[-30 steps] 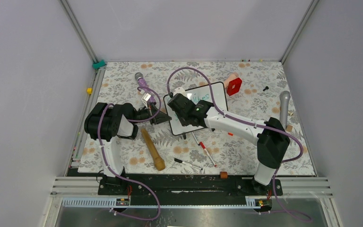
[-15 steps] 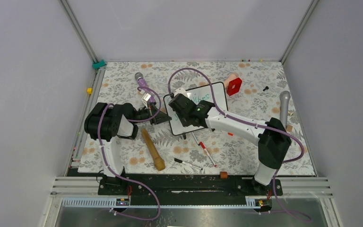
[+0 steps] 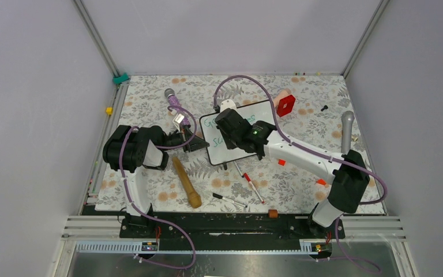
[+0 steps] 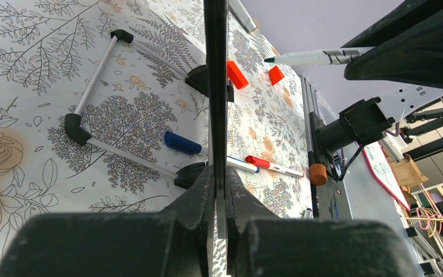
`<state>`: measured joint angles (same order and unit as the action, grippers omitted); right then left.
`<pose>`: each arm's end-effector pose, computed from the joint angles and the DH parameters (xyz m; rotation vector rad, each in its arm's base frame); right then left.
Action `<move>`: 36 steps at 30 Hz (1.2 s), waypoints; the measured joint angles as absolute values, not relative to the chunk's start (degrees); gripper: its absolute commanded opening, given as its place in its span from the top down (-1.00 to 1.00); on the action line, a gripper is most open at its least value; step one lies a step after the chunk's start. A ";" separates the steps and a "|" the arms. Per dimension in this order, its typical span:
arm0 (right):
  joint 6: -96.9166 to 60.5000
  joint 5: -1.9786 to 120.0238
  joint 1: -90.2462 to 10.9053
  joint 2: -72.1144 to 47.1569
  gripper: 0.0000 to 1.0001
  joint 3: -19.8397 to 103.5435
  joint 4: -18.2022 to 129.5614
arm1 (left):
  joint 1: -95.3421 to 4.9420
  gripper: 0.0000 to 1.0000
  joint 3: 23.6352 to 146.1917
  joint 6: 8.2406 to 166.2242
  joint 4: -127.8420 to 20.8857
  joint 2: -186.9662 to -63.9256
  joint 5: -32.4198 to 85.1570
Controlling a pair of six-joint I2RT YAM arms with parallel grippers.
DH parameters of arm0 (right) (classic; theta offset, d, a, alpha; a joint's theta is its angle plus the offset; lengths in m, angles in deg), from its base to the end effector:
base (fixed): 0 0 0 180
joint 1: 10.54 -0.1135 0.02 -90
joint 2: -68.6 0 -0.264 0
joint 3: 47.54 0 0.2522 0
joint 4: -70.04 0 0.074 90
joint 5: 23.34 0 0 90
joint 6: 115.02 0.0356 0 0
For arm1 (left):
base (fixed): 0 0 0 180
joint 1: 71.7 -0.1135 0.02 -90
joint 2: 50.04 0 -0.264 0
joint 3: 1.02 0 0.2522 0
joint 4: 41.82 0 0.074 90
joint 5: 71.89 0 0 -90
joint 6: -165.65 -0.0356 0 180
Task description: Write a sentence on the whiteboard
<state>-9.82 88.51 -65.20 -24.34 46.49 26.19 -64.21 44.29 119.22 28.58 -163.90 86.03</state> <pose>0.2215 0.2895 0.3093 -0.5815 2.1848 0.2076 0.2994 -0.0726 0.1230 0.5206 1.7262 -1.5583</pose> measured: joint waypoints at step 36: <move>-10.74 88.64 -64.58 -30.05 1.00 48.61 25.29 | -64.15 0.99 44.32 119.25 28.56 -163.90 85.90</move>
